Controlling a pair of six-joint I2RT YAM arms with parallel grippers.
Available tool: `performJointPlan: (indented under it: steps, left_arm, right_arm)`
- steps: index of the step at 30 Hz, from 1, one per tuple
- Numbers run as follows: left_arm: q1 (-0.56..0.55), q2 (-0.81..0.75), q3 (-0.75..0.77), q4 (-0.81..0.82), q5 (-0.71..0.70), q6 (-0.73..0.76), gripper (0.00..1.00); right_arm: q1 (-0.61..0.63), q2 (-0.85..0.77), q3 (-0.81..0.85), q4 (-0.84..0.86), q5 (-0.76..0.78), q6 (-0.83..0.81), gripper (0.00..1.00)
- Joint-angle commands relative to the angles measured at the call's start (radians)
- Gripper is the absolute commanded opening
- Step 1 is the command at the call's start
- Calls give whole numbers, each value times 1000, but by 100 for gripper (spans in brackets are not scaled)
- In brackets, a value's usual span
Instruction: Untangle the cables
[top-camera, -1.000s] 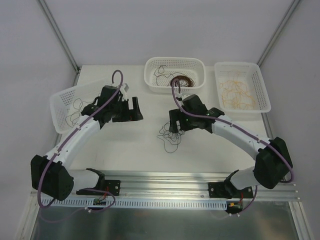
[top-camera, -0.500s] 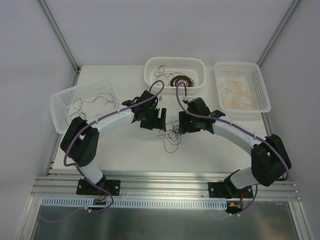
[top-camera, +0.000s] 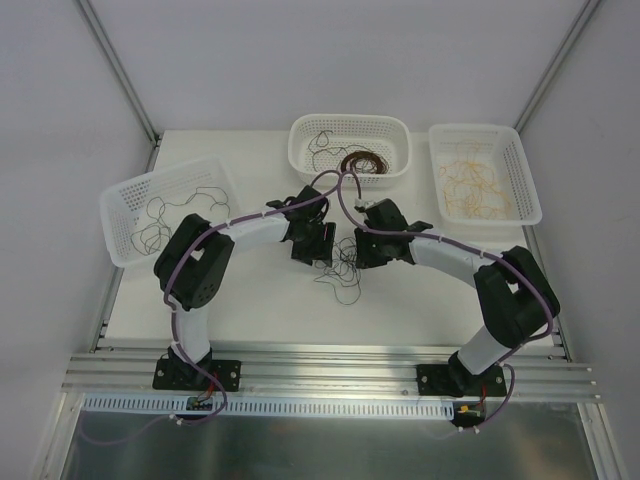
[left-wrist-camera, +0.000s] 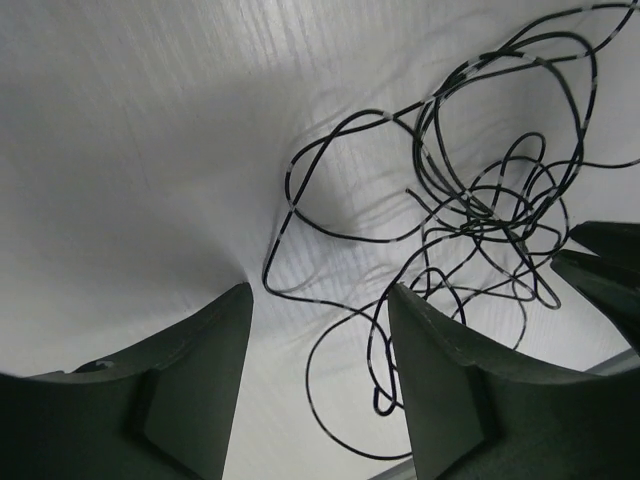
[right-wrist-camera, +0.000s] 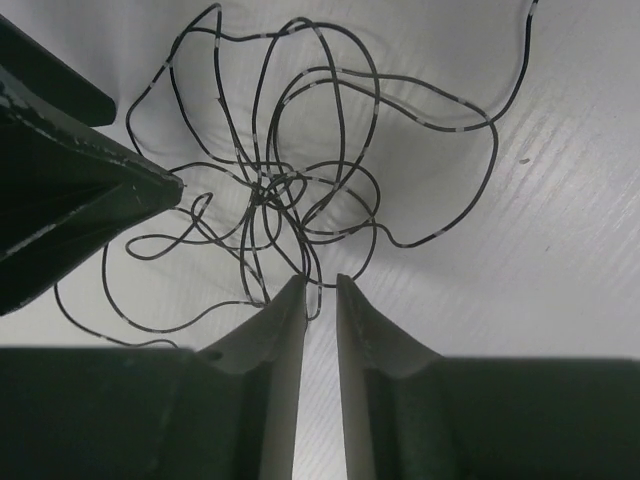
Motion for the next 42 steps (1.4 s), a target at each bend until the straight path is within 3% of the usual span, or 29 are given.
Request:
performJointPlan:
  steps: [1,4,6,9,15,18,20,25,31,42]
  left_arm:
    - [-10,26,28,12,-23,-17,57]
    - [-10,45,23,12,-30,-20,53]
    - [-10,55,20,14,-45,-20,49]
    - [-10,66,14,15,-62,-20,35]
    - [-10,56,-20,14,-83,-15,8]
    - [-10,42,-36,14,-77,-12,1]
    - [-10,31,-41,14,-73,-12,0]
    - [-10,25,-55,15,-57,-14,0]
    - [-10,11,-63,17,-51,-11,0]
    - [-12,2,-67,17,-17,2,0]
  right_arm:
    - [-3,-28,-7,34,-14,-26,21]
    - [-3,-38,-10,25,-3,-43,8]
    - [-3,-43,-12,24,-8,-43,6]
    - [-3,-49,-15,25,-10,-41,1]
    - [-7,-81,-27,33,-33,-80,2]
    - [-6,-94,-30,42,-49,-87,15]
    - [-7,-95,-30,54,-60,-100,28]
    - [-6,-80,-15,71,-88,-115,36]
    - [-6,-92,-6,68,-19,-130,47]
    - [-23,-2,48,94,-40,-284,48]
